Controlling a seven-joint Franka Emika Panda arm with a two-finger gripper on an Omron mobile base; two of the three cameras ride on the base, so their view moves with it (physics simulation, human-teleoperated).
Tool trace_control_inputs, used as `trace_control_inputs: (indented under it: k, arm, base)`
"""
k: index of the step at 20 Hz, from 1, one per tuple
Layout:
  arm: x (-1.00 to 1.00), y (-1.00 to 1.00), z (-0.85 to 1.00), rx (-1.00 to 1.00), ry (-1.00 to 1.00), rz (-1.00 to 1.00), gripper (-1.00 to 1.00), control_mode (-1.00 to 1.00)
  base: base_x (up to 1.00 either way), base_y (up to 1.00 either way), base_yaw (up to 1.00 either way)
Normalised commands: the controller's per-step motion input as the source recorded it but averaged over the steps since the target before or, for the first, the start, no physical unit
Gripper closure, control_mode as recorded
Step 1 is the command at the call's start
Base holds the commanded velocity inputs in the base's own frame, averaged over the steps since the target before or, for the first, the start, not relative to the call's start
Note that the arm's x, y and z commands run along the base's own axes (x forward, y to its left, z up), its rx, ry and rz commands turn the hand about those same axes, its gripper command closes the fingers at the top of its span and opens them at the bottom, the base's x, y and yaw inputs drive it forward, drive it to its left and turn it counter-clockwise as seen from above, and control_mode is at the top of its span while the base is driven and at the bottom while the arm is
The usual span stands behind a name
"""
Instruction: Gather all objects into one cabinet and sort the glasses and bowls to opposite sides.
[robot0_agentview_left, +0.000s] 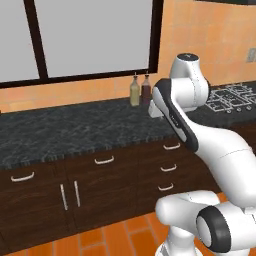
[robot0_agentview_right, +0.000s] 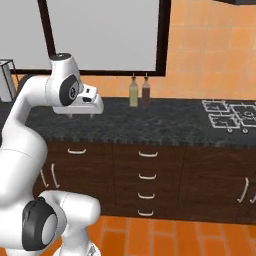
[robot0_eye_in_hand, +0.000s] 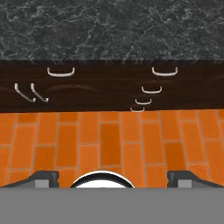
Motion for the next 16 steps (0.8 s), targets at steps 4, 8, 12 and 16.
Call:
trace_control_inputs:
  k: [4,8,12,16]
  arm:
    - [0.0,0.0,0.0,0.0,0.0,0.0,-1.0,1.0]
    - [0.0,0.0,0.0,0.0,0.0,0.0,-1.0,1.0]
    - [0.0,0.0,0.0,0.0,0.0,0.0,-1.0,1.0]
    - [0.0,0.0,0.0,0.0,0.0,0.0,-1.0,1.0]
  base:
    - [-0.54,1.0,0.0]
    - [-0.64,1.0,0.0]
    - [-0.67,1.0,0.0]
    - [-0.61,1.0,0.0]
